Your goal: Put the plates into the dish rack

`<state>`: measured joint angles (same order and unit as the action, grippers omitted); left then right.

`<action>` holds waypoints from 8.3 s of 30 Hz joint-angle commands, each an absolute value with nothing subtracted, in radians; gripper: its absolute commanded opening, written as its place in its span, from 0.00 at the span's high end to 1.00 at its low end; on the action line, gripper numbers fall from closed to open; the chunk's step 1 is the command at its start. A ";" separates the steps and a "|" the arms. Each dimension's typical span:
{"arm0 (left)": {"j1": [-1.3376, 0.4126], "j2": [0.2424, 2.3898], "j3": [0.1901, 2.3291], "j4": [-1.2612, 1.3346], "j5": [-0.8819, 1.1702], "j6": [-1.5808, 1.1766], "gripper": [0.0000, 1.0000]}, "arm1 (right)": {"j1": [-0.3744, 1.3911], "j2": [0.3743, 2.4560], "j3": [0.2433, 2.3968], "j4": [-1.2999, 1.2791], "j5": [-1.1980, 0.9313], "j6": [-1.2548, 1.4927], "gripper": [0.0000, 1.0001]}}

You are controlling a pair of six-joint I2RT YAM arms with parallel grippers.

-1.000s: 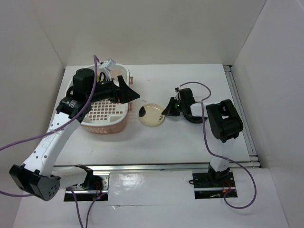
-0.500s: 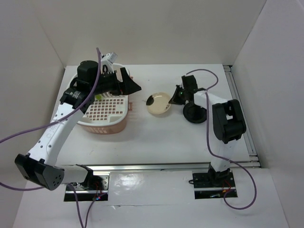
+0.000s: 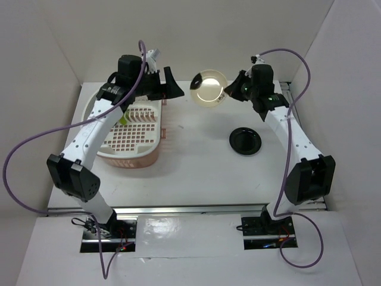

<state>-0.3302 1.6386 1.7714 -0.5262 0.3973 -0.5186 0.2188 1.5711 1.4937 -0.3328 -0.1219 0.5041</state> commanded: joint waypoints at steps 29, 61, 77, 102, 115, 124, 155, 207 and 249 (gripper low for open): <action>-0.296 1.796 2.008 -0.541 0.459 -0.457 1.00 | 0.218 1.543 1.371 0.003 -0.683 0.541 0.00; -0.350 1.730 1.781 -0.314 -0.915 0.091 1.00 | 0.233 1.712 1.371 -0.075 -0.669 0.520 0.00; -0.350 1.875 1.859 -0.592 -1.039 -0.184 1.00 | 0.233 1.730 1.351 -0.028 -0.709 0.551 0.00; -0.331 1.905 1.743 -0.534 -0.974 -0.202 1.00 | 0.233 1.703 1.333 -0.037 -0.709 0.531 0.00; -0.331 1.954 1.743 -0.515 -0.985 -0.175 1.00 | 0.233 1.712 1.342 -0.037 -0.718 0.531 0.00; -0.331 1.987 1.743 -0.506 -0.974 -0.156 1.00 | 0.233 1.721 1.351 -0.037 -0.718 0.531 0.00; -0.331 2.016 1.743 -0.525 -0.891 -0.176 0.76 | 0.233 1.712 1.333 -0.037 -0.727 0.531 0.00; -0.322 1.298 1.464 -0.312 0.155 -0.445 0.00 | -0.116 1.543 1.136 -0.191 -0.184 0.595 0.00; -0.482 1.385 1.569 -0.416 0.170 -0.486 0.00 | -0.287 1.638 0.595 0.129 -0.304 0.652 0.78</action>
